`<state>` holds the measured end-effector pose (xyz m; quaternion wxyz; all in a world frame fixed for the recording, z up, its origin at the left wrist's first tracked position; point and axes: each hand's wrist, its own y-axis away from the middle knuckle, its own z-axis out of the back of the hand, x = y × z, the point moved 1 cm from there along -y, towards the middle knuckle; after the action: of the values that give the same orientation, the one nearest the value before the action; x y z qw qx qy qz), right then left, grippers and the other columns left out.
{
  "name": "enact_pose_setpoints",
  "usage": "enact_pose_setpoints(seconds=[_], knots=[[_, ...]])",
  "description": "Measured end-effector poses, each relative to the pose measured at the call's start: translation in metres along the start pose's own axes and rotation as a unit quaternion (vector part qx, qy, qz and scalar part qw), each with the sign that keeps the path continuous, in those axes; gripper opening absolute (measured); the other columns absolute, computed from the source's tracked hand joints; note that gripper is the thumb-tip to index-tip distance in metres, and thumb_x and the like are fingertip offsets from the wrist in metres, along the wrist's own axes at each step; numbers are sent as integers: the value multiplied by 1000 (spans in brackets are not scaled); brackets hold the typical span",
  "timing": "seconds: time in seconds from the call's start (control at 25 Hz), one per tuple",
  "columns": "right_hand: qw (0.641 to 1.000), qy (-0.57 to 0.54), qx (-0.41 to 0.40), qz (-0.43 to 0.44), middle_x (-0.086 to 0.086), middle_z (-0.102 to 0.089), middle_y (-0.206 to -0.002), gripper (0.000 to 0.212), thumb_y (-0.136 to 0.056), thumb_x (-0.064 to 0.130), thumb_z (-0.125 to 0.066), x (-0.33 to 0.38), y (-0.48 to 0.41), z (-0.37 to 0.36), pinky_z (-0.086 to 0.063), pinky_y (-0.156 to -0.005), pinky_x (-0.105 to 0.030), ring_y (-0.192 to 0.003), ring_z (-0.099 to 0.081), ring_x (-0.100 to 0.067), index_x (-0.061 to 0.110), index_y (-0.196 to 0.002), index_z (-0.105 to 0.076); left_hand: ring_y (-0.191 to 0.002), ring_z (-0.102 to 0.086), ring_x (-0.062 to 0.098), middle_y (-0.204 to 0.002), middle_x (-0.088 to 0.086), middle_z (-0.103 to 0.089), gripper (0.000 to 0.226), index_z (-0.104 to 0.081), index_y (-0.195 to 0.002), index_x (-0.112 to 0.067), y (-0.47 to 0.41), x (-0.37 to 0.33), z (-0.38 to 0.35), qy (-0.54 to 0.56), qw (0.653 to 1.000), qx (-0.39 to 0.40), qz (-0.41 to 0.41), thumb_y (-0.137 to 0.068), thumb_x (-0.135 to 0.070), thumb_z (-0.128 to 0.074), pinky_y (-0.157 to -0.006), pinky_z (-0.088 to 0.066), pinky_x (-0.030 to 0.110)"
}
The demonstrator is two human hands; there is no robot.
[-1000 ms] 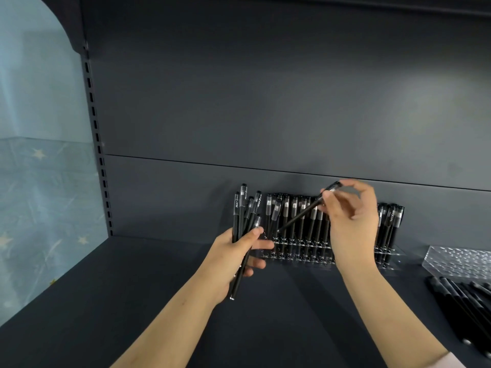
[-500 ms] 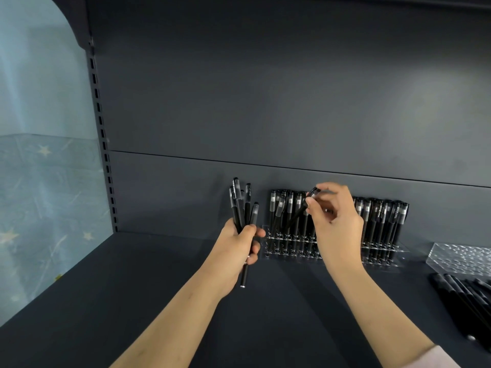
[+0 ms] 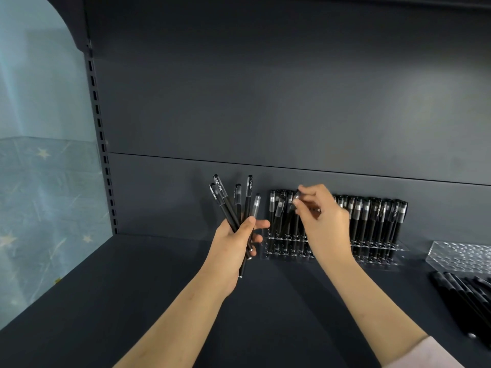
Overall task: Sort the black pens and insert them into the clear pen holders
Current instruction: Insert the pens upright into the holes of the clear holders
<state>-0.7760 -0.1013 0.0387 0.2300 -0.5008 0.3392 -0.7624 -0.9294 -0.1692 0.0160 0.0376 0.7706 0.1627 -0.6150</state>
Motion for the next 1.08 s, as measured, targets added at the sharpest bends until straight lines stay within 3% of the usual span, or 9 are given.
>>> enact_pose_setpoints(seconds=[0.24, 0.4, 0.52, 0.6, 0.76, 0.92, 1.08], knots=[[983, 115, 132, 54, -1, -62, -109, 54, -89, 6, -65, -15, 7, -18, -41, -75, -1, -87, -58, -7, 19, -139, -50, -64, -58, 7, -92, 0, -76, 13, -57, -111, -14, 1, 0, -2, 5, 1000, 5, -1, -100, -19, -51, -53, -45, 22], [985, 107, 128, 42, 1, -61, -105, 57, -90, 7, -63, -15, 10, -17, -41, -72, -2, -84, -56, -1, 22, -142, -45, -64, -60, 7, -90, 3, -77, 14, -57, -110, -13, -1, 1, -1, 27, 1000, -4, 11, -99, -21, -54, -54, -47, 22], [995, 49, 91, 14, 9, -62, -100, 48, -94, 12, -59, -9, 10, -9, -45, -77, -9, -84, -58, -1, 23, -140, -49, -66, -61, 6, -92, 2, -77, 18, -59, -112, -11, 1, -2, 1, 12, 999, 34, 10, -99, -22, -53, -56, -47, 22], [993, -31, 100, -58, 13, -65, -101, 41, -96, 21, -55, -2, 7, -2, -48, -80, -13, -89, -61, -1, 28, -136, -50, -71, -60, 8, -96, 2, -76, 20, -60, -115, -12, 4, -4, 0, -19, 996, 88, 20, -100, -23, -52, -60, -47, 24], [955, -203, 114, -184, 3, -71, -97, 29, -94, 17, -59, 8, 5, 11, -54, -76, -21, -86, -69, -11, 26, -122, -60, -72, -61, 11, -99, 3, -76, 22, -60, -118, -15, 11, -2, -5, -78, 981, 172, 42, -101, -24, -49, -66, -49, 25], [926, -290, 101, -219, -5, -72, -87, 23, -91, 10, -62, 9, 7, 14, -56, -76, -25, -82, -69, -16, 15, -113, -64, -71, -61, 11, -99, 3, -76, 21, -61, -117, -17, 13, -1, -7, -90, 980, 173, 35, -102, -24, -49, -68, -48, 27], [921, -276, 147, -233, -8, -71, -91, 19, -86, 7, -67, 12, 10, 14, -55, -78, -24, -83, -70, -18, 11, -105, -66, -68, -60, 11, -98, 6, -75, 22, -61, -117, -13, 12, -2, -5, -70, 984, 163, 17, -102, -23, -48, -64, -48, 25]])
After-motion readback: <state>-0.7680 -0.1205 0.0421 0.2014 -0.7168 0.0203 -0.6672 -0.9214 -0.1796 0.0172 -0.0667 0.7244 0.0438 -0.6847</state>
